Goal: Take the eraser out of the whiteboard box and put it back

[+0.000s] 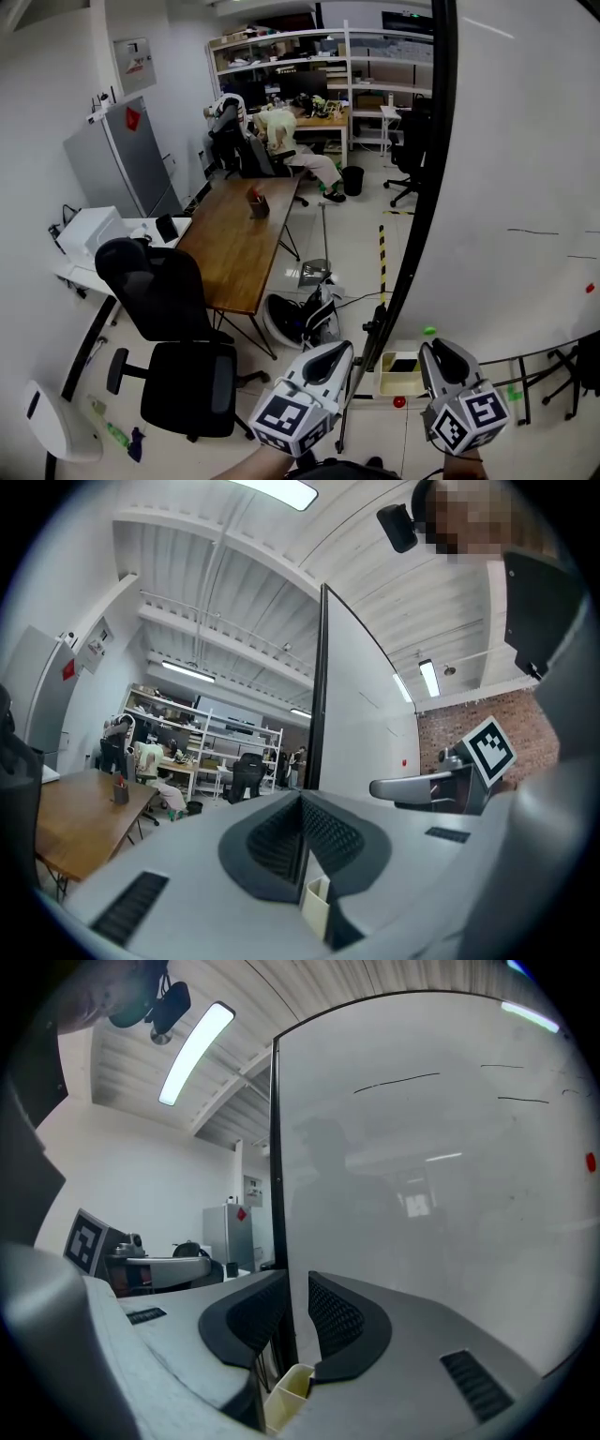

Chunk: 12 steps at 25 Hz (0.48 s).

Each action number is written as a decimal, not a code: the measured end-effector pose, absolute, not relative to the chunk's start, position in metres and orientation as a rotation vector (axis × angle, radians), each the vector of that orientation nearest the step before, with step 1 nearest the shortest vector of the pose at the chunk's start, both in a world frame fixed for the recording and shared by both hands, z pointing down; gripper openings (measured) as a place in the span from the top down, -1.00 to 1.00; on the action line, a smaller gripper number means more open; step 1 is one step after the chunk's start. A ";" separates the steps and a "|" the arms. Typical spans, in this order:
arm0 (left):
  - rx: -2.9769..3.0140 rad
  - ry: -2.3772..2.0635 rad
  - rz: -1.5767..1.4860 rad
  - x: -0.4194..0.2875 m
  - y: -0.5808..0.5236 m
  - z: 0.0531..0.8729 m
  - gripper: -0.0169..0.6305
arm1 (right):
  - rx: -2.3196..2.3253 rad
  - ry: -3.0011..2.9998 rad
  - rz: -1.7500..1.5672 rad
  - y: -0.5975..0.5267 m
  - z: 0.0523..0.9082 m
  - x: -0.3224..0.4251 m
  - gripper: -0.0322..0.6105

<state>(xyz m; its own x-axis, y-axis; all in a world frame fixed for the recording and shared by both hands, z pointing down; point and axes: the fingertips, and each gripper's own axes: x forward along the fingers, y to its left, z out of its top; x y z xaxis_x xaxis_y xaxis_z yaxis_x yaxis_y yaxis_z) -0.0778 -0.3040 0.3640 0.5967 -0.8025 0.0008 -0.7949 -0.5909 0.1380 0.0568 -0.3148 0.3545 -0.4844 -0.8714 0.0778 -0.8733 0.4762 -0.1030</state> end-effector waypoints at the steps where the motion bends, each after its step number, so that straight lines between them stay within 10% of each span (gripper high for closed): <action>1: 2.690 -1.352 -0.088 -0.078 -0.308 0.367 0.88 | 1.590 -2.678 0.209 -0.319 0.359 0.057 0.61; 12: 2.614 -1.355 0.027 -0.078 -0.335 0.424 0.86 | 1.570 -2.489 0.365 -0.344 0.444 0.063 0.44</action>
